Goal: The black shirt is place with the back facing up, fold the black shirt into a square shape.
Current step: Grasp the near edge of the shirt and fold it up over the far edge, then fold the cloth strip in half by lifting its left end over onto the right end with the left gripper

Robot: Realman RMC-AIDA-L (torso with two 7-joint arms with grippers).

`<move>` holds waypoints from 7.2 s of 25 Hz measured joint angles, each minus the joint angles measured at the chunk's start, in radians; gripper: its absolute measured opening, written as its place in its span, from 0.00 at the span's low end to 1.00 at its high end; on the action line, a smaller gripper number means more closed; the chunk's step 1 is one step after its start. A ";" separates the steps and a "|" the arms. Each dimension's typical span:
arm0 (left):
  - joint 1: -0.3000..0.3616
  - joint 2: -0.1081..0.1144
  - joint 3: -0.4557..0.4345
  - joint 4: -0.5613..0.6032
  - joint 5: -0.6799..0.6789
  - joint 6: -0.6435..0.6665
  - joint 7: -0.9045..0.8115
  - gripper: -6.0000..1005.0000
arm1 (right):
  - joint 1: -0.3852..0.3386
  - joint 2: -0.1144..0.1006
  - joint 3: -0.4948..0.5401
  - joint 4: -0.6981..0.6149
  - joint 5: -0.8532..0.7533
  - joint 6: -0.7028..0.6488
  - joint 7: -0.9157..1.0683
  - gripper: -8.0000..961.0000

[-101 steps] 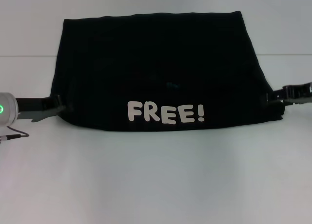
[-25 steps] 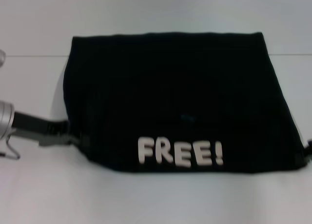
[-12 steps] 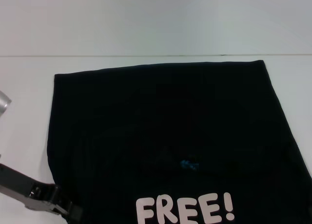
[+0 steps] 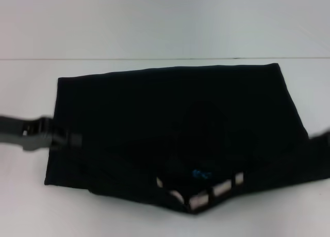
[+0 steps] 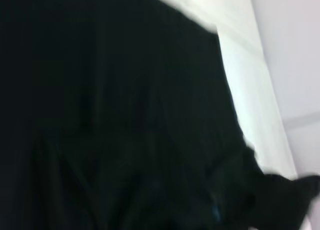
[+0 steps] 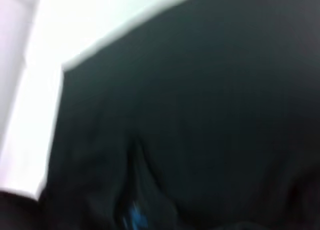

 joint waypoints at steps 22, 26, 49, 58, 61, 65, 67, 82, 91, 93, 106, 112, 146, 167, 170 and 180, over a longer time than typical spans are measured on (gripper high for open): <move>-0.132 -0.044 0.114 -0.213 -0.032 -0.767 -0.064 0.01 | 0.236 0.045 -0.205 0.393 0.033 0.894 -0.010 0.06; -0.134 -0.046 0.115 -0.212 -0.050 -0.790 -0.051 0.01 | 0.248 0.045 -0.203 0.385 0.038 0.906 -0.009 0.06; -0.171 -0.107 0.311 -0.217 -0.081 -1.195 -0.026 0.01 | 0.313 0.074 -0.278 0.462 0.037 1.218 -0.008 0.07; -0.179 -0.111 0.316 -0.219 -0.082 -1.230 -0.024 0.01 | 0.336 0.077 -0.285 0.484 0.033 1.273 -0.016 0.08; -0.183 -0.114 0.324 -0.223 -0.081 -1.246 -0.018 0.01 | 0.338 0.080 -0.301 0.499 0.033 1.293 -0.017 0.08; -0.178 -0.128 0.352 -0.225 -0.084 -1.287 -0.005 0.01 | 0.342 0.074 -0.311 0.516 0.020 1.297 -0.013 0.08; -0.179 -0.138 0.355 -0.237 -0.084 -1.308 -0.005 0.03 | 0.349 0.061 -0.317 0.531 0.007 1.285 -0.007 0.08; -0.101 -0.011 0.178 -0.119 -0.157 -0.613 -0.200 0.51 | 0.345 -0.043 -0.292 0.326 0.016 0.836 0.124 0.43; 0.101 -0.053 -0.071 -0.164 -0.336 -0.297 -0.037 0.68 | 0.066 0.070 -0.165 0.279 0.646 0.621 -0.518 0.80; 0.125 -0.064 -0.072 -0.187 -0.339 -0.294 -0.036 0.68 | -0.013 0.096 -0.164 0.303 0.760 0.530 -0.681 0.81; 0.227 -0.100 -0.104 -0.231 -0.334 -0.392 -0.169 0.67 | -0.159 0.131 -0.144 0.502 0.857 0.442 -1.041 0.87; 0.246 -0.101 -0.107 -0.214 -0.300 -0.482 -0.253 0.67 | -0.135 0.131 -0.144 0.494 0.826 0.435 -1.034 0.87; 0.083 -0.097 -0.057 -0.388 -0.283 -0.700 -0.304 0.67 | -0.115 0.132 -0.140 0.493 0.835 0.422 -1.035 0.87; 0.171 -0.093 -0.077 -0.306 -0.281 -0.652 -0.357 0.67 | -0.096 0.133 -0.139 0.493 0.835 0.425 -1.036 0.87; 0.157 -0.091 -0.068 -0.315 -0.278 -0.673 -0.360 0.67 | -0.096 0.132 -0.139 0.493 0.835 0.427 -1.036 0.87; 0.083 -0.083 -0.026 -0.352 -0.271 -0.746 -0.365 0.67 | -0.093 0.132 -0.139 0.493 0.836 0.422 -1.036 0.87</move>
